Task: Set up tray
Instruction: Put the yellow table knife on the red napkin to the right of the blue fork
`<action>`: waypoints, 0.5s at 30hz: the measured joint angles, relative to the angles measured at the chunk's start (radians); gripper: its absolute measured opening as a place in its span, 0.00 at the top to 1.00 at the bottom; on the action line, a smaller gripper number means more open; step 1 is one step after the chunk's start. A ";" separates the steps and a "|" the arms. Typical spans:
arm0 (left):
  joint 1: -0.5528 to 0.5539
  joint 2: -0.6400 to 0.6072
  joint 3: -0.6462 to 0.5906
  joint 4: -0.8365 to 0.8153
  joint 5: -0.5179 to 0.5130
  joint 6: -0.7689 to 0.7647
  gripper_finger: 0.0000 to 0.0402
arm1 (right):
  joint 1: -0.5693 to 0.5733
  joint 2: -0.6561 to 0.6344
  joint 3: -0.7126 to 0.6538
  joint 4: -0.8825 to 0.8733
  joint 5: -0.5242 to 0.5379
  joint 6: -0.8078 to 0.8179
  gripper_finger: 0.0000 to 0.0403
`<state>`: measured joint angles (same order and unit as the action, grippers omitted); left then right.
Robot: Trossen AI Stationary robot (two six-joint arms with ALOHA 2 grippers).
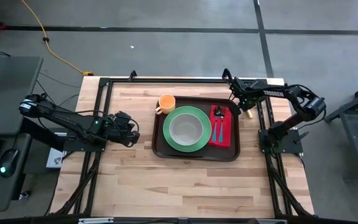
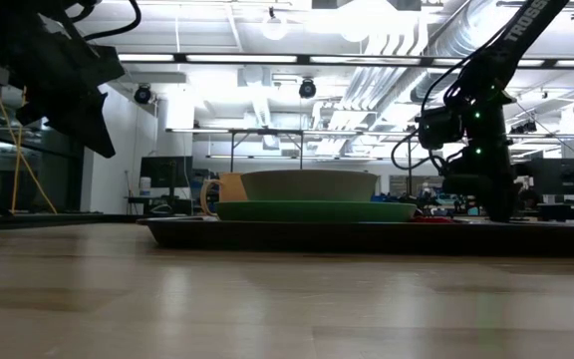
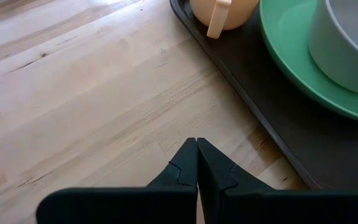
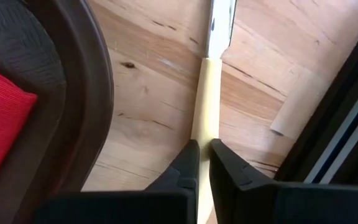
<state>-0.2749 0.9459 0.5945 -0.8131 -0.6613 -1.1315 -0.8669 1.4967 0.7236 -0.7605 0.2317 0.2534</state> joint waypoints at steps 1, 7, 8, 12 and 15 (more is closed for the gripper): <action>0.000 0.000 0.000 0.000 0.000 0.000 0.92 | 0.000 0.000 0.000 0.000 0.001 0.000 0.99; 0.000 0.000 0.000 0.000 0.000 0.000 0.92 | 0.001 0.000 0.000 0.000 0.001 0.004 0.99; 0.000 0.000 0.000 0.000 0.000 0.000 0.92 | 0.004 0.000 -0.001 0.000 0.002 0.004 1.00; 0.000 0.000 0.000 0.000 0.000 0.000 0.92 | 0.005 0.000 -0.001 0.000 -0.001 0.011 0.99; 0.000 0.000 0.000 0.000 0.000 0.000 0.92 | 0.005 0.000 -0.001 0.002 -0.004 0.017 0.97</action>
<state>-0.2749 0.9459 0.5945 -0.8127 -0.6613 -1.1316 -0.8620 1.4971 0.7226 -0.7581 0.2278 0.2706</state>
